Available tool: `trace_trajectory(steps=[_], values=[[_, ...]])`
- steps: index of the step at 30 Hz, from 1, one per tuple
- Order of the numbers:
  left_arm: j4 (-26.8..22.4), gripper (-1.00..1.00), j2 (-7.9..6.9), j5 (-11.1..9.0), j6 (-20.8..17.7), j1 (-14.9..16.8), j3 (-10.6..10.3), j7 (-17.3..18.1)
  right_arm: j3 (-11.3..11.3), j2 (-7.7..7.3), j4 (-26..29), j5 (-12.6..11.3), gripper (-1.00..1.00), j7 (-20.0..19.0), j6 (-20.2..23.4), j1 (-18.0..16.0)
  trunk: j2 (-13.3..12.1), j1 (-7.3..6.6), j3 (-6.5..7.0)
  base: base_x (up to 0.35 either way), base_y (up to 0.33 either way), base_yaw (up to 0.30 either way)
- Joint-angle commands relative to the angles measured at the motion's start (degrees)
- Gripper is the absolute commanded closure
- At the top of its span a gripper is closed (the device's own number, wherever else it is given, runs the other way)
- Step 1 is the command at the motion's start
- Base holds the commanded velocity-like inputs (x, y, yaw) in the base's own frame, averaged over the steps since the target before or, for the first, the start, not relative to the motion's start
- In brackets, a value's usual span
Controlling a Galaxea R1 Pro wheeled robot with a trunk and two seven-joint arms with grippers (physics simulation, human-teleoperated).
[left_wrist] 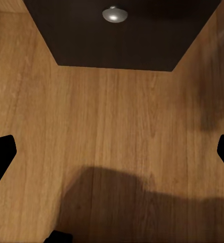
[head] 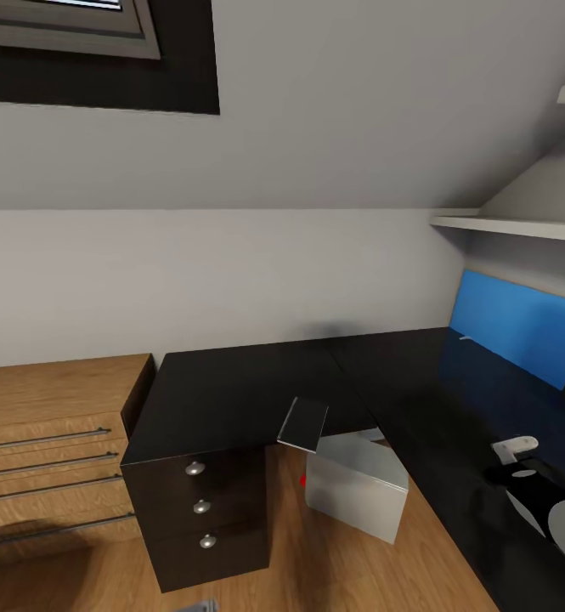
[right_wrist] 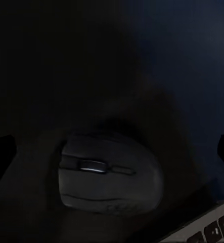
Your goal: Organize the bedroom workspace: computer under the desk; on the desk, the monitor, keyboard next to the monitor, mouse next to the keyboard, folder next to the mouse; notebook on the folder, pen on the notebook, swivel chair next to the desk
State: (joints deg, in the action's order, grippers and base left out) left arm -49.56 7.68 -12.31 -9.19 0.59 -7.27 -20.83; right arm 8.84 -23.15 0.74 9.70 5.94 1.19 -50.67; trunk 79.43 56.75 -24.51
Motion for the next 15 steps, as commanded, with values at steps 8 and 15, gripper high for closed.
trace_trajectory(steps=[8, 15], values=[[0.3, -1.0, -0.05, -0.4, -0.2, 0.0, -0.2, -0.4, -3.3, 5.51, 5.2, -11.1, -1.0, 0.2, -5.7, 0.0, 0.0, 0.0, -0.06, 0.0, 0.0, 0.0], [2.1, -1.0, -0.07, -0.3, -0.1, 0.0, -0.5, -0.4, -3.9, 9.04, 6.7, -17.2, -1.0, 0.0, -6.0, 0.0, 0.0, 0.0, -0.06, 0.0, 0.0, 0.0]])
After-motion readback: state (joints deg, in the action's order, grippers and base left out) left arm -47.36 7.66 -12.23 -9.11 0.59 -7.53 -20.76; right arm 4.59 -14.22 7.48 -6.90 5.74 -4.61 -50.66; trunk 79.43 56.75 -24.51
